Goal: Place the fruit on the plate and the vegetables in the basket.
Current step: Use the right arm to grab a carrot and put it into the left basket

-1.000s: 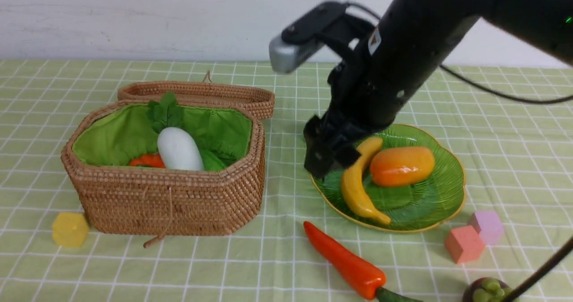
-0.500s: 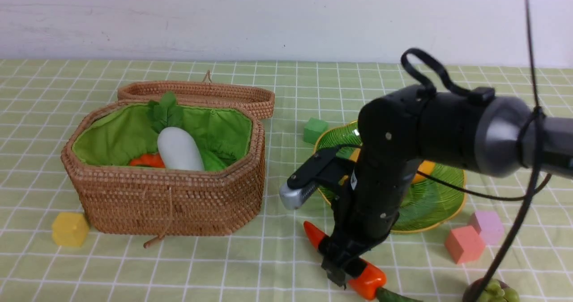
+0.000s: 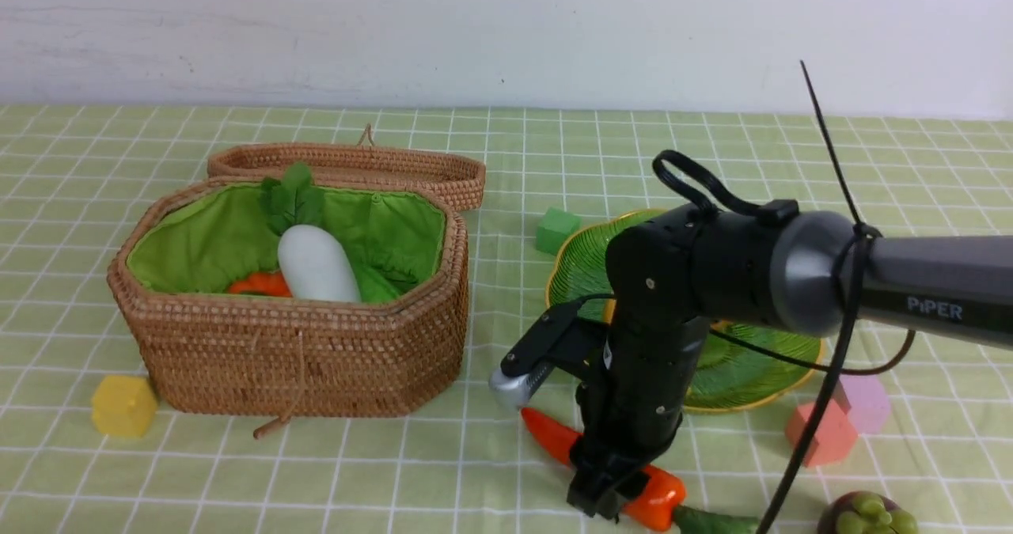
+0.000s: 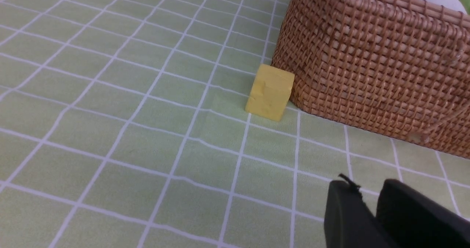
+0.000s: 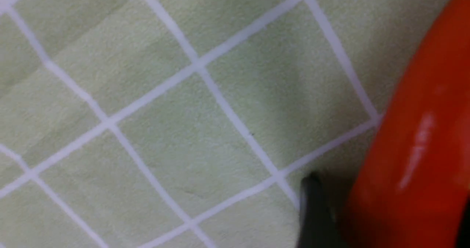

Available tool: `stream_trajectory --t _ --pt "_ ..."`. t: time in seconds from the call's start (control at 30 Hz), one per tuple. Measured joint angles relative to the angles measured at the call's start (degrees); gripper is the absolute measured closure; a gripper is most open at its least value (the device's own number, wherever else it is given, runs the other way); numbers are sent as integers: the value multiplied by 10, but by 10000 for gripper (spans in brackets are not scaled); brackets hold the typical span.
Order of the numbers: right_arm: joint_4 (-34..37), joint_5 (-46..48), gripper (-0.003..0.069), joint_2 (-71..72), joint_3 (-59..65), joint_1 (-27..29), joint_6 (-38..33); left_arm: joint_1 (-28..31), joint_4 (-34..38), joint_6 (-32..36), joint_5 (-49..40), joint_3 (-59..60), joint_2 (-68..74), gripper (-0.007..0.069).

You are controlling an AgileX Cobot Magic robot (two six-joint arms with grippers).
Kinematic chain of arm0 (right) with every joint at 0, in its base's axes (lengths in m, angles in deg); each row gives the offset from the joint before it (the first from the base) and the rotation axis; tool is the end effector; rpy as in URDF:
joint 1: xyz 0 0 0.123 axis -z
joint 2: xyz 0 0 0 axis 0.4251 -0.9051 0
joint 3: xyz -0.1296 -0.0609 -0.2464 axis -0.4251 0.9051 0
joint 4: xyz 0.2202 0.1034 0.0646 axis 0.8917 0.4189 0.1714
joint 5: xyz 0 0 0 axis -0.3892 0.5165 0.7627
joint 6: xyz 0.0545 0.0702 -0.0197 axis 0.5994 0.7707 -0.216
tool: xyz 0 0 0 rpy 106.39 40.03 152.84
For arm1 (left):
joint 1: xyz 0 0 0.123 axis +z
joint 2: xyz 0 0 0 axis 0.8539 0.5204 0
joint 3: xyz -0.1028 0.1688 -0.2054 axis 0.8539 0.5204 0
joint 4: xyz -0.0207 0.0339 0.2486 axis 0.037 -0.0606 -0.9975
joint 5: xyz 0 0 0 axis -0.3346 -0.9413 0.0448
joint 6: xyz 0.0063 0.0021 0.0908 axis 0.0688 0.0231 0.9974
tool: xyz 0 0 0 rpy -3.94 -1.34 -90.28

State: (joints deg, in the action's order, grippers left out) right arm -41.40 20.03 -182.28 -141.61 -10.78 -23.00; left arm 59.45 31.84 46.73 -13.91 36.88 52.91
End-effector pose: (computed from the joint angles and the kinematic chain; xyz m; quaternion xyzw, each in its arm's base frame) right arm 0.3060 0.2367 0.1640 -0.4713 0.8785 0.0713 0.0310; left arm 0.0528 0.0048 0.1724 -0.1374 0.7862 -0.0679 0.5987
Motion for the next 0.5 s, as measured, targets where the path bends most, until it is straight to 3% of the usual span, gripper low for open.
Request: stream_trajectory --t 0.17,0.3,0.5 --pt "71 54 327 10 -35 -3 -33 0 0 0 0 0 0 491" --pt "164 61 327 40 -129 -5 -102 0 0 0 0 0 0 491" --pt "301 -40 327 45 -284 -9 -199 0 0 0 0 0 0 484"
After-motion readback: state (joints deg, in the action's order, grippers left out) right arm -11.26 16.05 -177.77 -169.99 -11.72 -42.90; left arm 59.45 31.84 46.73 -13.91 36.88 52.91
